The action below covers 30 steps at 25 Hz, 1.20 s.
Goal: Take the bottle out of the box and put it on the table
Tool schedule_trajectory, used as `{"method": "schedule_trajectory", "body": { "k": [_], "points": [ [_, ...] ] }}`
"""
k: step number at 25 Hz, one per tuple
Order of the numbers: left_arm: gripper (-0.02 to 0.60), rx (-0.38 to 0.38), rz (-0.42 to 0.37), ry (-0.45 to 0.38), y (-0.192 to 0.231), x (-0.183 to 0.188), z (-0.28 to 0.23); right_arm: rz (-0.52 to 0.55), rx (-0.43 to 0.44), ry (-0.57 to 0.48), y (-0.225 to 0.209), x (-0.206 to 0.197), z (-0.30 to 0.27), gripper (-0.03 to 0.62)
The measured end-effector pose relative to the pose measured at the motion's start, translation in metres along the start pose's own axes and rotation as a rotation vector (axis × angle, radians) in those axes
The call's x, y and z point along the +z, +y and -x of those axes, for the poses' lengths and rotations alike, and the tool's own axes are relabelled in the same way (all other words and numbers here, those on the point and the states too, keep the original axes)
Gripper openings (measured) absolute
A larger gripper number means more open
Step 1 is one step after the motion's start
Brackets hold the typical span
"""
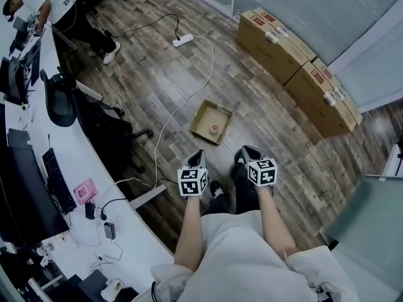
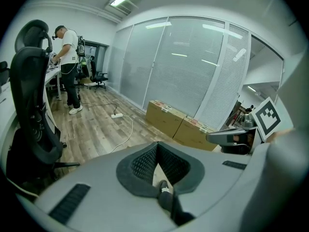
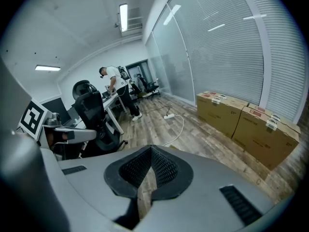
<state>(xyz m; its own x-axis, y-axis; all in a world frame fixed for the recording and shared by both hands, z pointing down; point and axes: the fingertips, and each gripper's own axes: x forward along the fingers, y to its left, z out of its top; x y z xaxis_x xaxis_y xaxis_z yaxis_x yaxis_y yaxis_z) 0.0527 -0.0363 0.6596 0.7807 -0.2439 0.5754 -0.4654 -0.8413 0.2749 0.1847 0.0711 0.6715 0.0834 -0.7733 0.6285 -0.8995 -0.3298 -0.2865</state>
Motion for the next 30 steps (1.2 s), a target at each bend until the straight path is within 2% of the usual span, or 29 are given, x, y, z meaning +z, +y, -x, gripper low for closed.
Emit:
{"method": "schedule_trajectory", "body": {
  "k": [4,8,16,26,30],
  "points": [
    [0.014,0.02,0.023,-0.018,0.014,0.014,-0.009,-0.016,0.047,0.015,0.001,0.011,-0.02,0.038],
    [0.014,0.047,0.04,-0.029,0.029,0.03,-0.023,0.017,0.08,0.036,-0.002,0.027,-0.046,0.038],
    [0.014,0.113,0.054,-0.021,0.062,0.072,-0.071,0.086,0.146,0.06,-0.021,0.093,-0.113,0.038],
    [0.015,0.185,0.144,0.003,0.079,0.128,-0.157,0.146,0.232,0.127,-0.076,0.165,-0.192,0.038],
    [0.014,0.224,0.179,0.015,0.093,0.134,-0.171,0.158,0.31,0.156,-0.07,0.178,-0.224,0.038]
  ]
}}
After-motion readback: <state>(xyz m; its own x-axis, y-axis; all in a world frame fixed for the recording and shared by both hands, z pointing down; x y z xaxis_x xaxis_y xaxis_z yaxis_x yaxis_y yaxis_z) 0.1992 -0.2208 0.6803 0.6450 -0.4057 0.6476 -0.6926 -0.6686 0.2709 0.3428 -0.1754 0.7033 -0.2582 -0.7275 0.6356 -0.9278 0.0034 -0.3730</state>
